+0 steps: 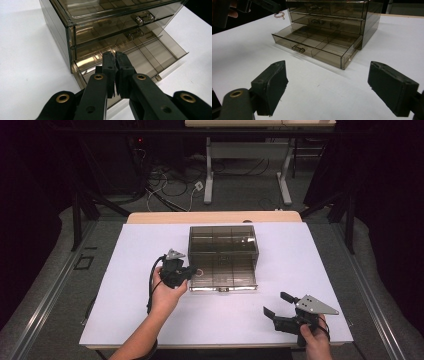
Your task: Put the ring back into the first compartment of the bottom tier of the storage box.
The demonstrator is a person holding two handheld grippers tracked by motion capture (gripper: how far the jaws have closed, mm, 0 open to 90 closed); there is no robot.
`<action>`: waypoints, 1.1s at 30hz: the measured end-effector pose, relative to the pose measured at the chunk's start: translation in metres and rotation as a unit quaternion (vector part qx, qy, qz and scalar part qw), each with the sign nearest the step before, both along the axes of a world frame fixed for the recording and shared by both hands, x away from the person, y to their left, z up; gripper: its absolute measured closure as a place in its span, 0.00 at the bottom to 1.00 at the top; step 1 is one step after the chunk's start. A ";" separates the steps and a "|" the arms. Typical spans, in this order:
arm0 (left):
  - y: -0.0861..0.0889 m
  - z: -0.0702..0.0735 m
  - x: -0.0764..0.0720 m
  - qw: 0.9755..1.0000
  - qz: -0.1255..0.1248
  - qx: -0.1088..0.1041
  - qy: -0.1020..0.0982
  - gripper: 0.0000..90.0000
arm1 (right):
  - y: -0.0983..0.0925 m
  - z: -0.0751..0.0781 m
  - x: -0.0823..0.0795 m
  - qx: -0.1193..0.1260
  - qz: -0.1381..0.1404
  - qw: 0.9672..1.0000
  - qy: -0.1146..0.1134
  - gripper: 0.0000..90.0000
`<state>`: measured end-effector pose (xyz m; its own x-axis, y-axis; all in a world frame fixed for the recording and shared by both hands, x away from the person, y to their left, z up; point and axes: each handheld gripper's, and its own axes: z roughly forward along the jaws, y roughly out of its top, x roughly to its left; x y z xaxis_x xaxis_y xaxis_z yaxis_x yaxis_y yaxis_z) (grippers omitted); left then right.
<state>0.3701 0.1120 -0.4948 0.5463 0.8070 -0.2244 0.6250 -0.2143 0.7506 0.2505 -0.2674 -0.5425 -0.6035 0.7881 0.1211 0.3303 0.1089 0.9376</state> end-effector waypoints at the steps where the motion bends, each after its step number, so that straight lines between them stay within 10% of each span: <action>1: 0.000 -0.001 0.000 1.000 -0.002 0.002 -0.001 0.97 | 0.000 0.000 0.000 -0.001 0.000 1.000 0.001 0.17; 33: -0.015 -0.029 0.007 0.999 0.000 0.025 0.026 0.97 | 0.000 0.000 0.000 -0.003 0.003 1.000 -0.002 0.17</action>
